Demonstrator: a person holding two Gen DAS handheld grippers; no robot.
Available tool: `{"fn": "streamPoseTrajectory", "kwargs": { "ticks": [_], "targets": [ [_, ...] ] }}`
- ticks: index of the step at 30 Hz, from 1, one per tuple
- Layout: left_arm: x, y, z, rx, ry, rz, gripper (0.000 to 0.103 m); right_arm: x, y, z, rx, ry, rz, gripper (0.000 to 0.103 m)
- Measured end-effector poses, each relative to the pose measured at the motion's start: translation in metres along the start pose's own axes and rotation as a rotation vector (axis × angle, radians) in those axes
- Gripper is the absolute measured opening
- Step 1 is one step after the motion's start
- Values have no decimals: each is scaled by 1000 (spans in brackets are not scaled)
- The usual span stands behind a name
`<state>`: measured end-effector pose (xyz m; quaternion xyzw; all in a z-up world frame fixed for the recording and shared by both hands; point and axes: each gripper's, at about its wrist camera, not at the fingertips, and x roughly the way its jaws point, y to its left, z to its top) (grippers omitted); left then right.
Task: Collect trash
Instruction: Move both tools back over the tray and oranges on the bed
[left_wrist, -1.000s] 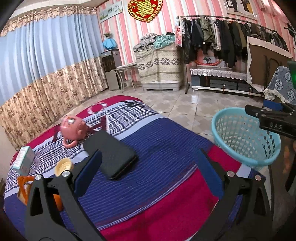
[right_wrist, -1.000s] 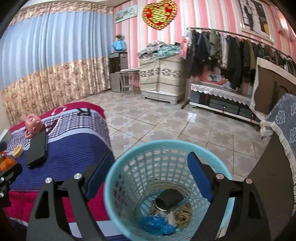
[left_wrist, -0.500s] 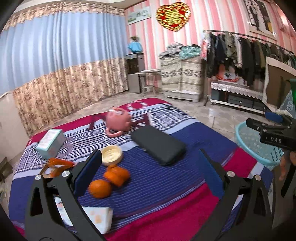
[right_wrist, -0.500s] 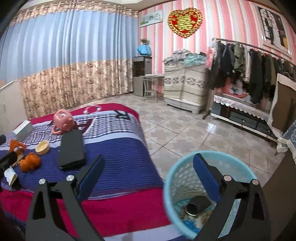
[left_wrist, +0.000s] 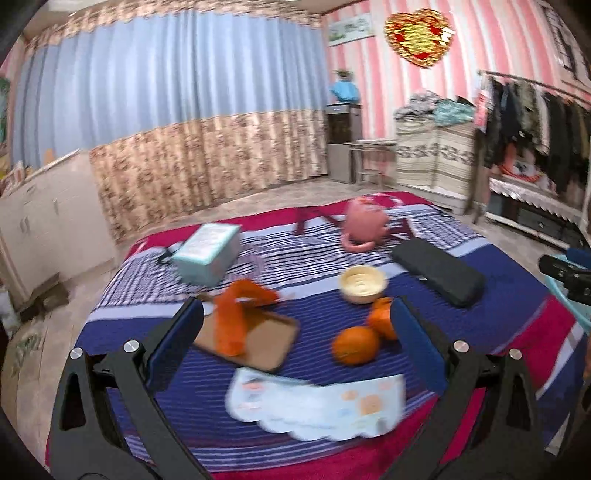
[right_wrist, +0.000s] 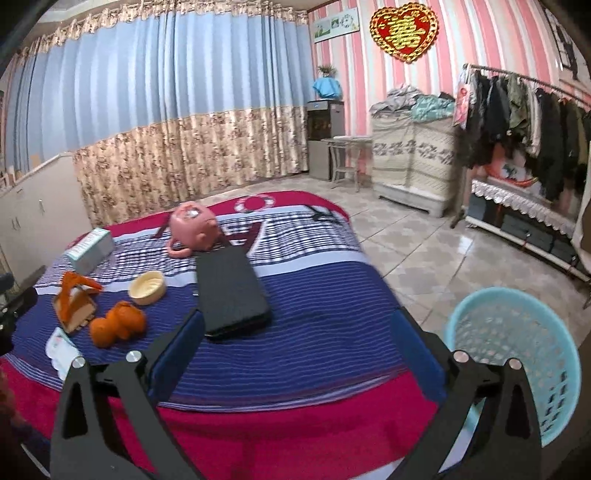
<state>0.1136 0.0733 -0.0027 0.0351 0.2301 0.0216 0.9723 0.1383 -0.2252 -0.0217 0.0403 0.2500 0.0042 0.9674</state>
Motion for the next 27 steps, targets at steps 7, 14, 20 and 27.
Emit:
{"fn": "streamPoseTrajectory", "kwargs": {
  "ticks": [7, 14, 20, 27],
  "targets": [
    [14, 58, -12, -78, 84, 43, 98, 13, 36, -7, -41, 42, 44, 98],
    [24, 84, -27, -101, 124, 80, 98, 27, 79, -11, -107, 66, 111, 98],
    [28, 88, -34, -45, 138, 106, 98, 54, 122, -18, -197, 124, 184, 96],
    [35, 93, -39, -47, 158, 103, 98, 68, 138, -23, -222, 153, 218, 78]
  ]
}}
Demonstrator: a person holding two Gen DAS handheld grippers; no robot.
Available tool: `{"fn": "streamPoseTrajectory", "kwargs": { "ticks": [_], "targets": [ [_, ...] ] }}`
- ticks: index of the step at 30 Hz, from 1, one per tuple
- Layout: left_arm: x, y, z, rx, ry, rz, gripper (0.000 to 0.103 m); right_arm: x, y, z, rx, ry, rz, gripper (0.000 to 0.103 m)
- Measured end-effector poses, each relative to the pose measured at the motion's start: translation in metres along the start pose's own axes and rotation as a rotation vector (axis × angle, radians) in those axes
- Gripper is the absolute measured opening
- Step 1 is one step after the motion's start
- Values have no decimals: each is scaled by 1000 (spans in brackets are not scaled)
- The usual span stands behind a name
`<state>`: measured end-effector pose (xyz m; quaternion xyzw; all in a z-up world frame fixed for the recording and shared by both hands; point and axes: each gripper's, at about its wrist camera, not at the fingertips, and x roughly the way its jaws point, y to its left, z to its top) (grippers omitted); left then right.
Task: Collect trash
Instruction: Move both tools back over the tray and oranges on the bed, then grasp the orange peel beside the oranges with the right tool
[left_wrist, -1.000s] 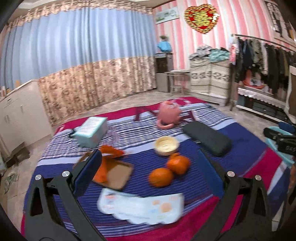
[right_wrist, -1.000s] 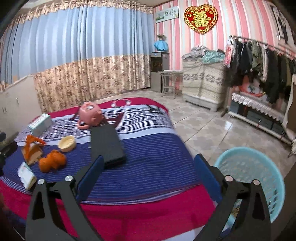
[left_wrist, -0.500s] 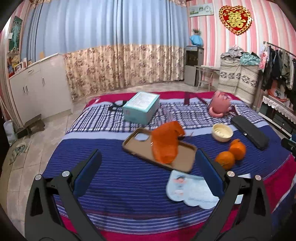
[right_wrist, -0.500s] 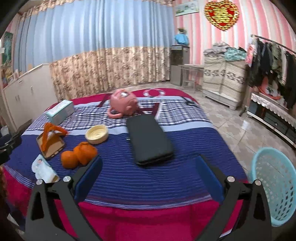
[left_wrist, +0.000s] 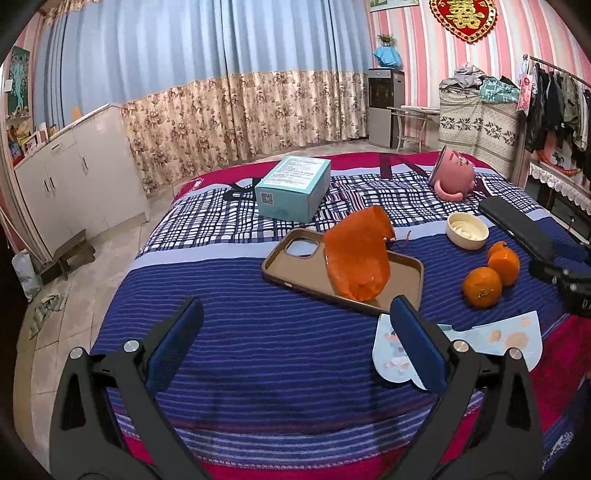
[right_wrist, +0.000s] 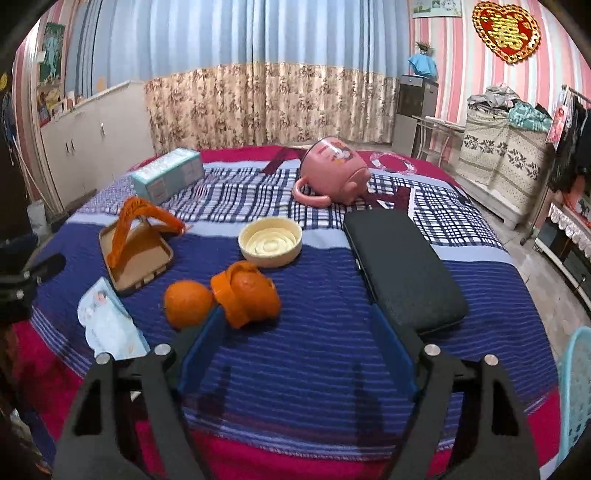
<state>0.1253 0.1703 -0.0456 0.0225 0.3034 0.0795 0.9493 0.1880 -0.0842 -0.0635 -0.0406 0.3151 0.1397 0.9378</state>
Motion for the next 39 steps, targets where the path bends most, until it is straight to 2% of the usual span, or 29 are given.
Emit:
{"fn": "streamPoseTrajectory", "kwargs": {
  "ticks": [3, 7, 12, 16, 22, 25, 29, 37, 39],
  "targets": [
    [1, -1, 0, 5, -4, 2, 97, 8, -2, 6, 21, -1, 16, 78],
    [3, -5, 1, 26, 3, 5, 97, 27, 2, 4, 28, 52, 68, 78],
    [8, -6, 1, 18, 20, -2, 98, 40, 19, 0, -35, 111, 119, 57],
    [6, -13, 6, 33, 13, -8, 97, 33, 13, 7, 15, 96, 179, 57],
    [7, -16, 13, 36, 2, -26, 97, 26, -2, 16, 60, 63, 158, 58],
    [9, -14, 16, 20, -2, -43, 97, 41, -4, 21, 64, 85, 151, 58],
    [12, -16, 16, 33, 3, -45, 97, 55, 8, 17, 46, 127, 210, 56],
    [22, -14, 13, 17, 30, -54, 98, 56, 16, 11, 86, 141, 304, 34],
    [22, -14, 13, 18, 31, -56, 97, 54, 17, 11, 80, 132, 321, 23]
  ]
}}
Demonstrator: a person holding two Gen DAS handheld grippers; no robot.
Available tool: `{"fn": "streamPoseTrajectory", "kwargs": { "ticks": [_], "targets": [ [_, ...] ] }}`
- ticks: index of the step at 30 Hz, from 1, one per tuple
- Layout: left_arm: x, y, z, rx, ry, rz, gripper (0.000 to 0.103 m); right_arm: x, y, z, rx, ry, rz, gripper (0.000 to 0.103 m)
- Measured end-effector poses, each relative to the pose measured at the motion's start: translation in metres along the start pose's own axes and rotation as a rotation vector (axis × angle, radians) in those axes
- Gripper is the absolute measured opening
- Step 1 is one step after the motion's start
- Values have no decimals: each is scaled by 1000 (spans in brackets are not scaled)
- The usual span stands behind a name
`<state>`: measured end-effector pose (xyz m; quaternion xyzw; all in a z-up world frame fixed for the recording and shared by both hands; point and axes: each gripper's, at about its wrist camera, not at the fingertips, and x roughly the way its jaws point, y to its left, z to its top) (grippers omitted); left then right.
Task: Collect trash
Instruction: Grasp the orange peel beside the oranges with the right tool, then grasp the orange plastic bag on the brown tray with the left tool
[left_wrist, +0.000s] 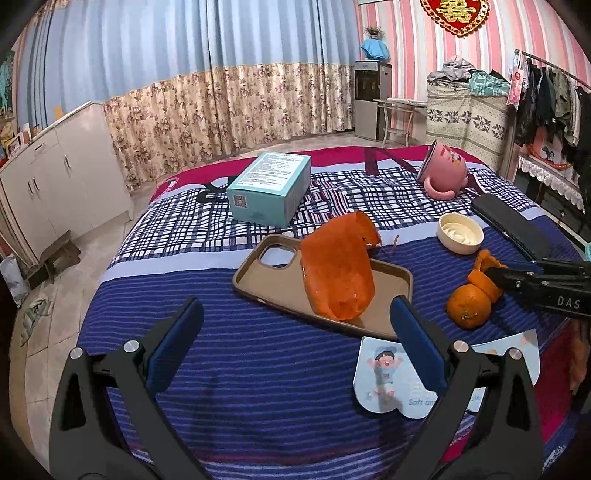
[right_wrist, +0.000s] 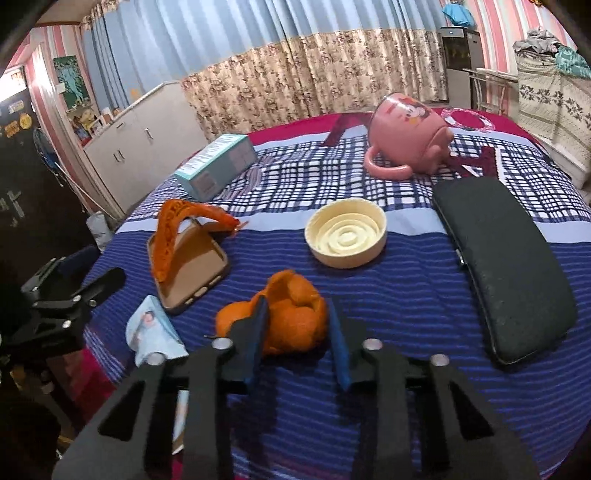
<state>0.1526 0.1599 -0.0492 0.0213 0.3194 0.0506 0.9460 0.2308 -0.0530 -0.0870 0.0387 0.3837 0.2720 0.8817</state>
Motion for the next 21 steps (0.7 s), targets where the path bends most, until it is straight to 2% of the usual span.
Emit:
{"fn": "streamPoseTrajectory", "kwargs": {
  "ticks": [2, 7, 13, 16, 17, 20, 21],
  "targets": [
    [0, 0, 1, 0, -5, 1, 97, -3, 4, -1, -30, -12, -18, 20],
    [3, 0, 5, -19, 2, -12, 97, -31, 8, 1, -98, -97, -159, 15],
    [13, -11, 19, -21, -6, -24, 96, -78, -16, -1, -68, -148, -263, 15],
    [29, -18, 24, -9, 46, -33, 80, -98, -32, -5, -40, -162, -294, 15],
    [37, -20, 25, -1, 76, -43, 70, -100, -37, -7, -39, -155, -306, 15],
    [52, -26, 24, 16, 113, -43, 52, -92, -60, -21, -36, -72, -343, 14],
    [58, -27, 24, 15, 128, -40, 40, -87, -68, -28, -42, -33, -367, 14]
  ]
}}
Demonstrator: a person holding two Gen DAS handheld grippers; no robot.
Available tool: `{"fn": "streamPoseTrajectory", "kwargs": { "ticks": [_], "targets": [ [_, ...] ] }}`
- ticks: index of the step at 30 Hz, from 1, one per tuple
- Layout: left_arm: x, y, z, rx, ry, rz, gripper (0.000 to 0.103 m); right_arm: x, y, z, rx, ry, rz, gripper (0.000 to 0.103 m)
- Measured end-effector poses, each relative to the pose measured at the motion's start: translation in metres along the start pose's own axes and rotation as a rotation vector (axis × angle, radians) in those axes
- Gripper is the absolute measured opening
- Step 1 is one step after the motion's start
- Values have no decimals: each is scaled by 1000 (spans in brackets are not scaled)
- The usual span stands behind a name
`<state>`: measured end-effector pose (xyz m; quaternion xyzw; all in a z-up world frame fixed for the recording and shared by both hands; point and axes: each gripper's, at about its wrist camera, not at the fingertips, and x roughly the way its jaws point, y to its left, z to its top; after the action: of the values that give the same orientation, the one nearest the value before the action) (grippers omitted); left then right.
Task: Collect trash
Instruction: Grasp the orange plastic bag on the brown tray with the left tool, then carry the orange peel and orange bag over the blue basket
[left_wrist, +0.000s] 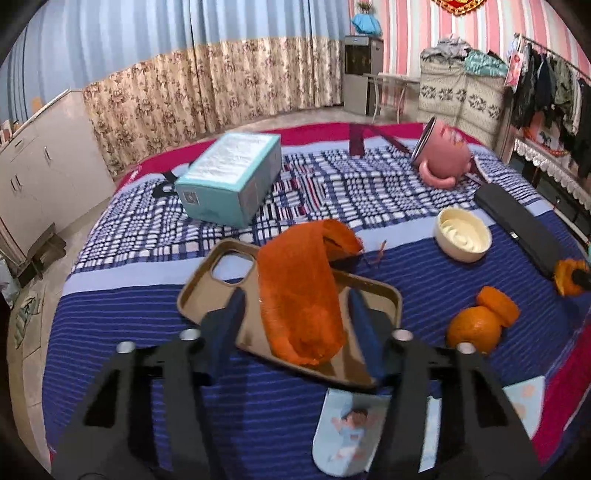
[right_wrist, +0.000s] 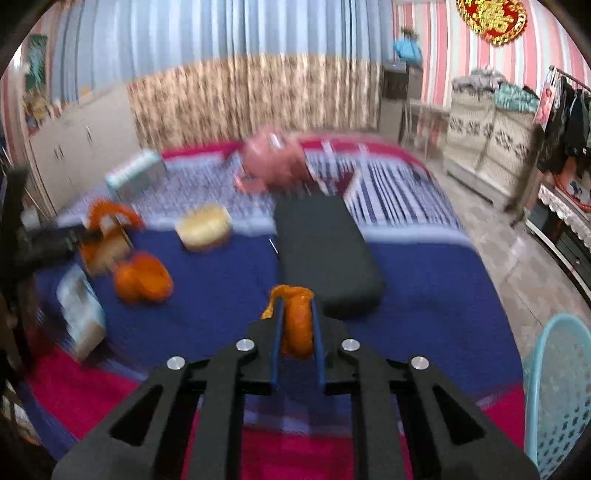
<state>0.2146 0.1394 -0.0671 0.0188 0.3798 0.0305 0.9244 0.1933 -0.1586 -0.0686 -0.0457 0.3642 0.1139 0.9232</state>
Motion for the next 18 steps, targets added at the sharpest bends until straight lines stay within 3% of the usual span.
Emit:
{"fn": "streamPoseTrajectory", "kwargs": {
  "ticks": [2, 9, 18],
  "targets": [
    [7, 2, -1, -10, 28, -9, 20, 3, -10, -8, -10, 20, -37, 14],
    [-2, 11, -1, -36, -6, 12, 5, -19, -58, -16, 90, -15, -124, 12],
    [-49, -8, 21, -4, -113, -36, 3, -64, -86, -19, 165, -109, -147, 12]
  ]
}}
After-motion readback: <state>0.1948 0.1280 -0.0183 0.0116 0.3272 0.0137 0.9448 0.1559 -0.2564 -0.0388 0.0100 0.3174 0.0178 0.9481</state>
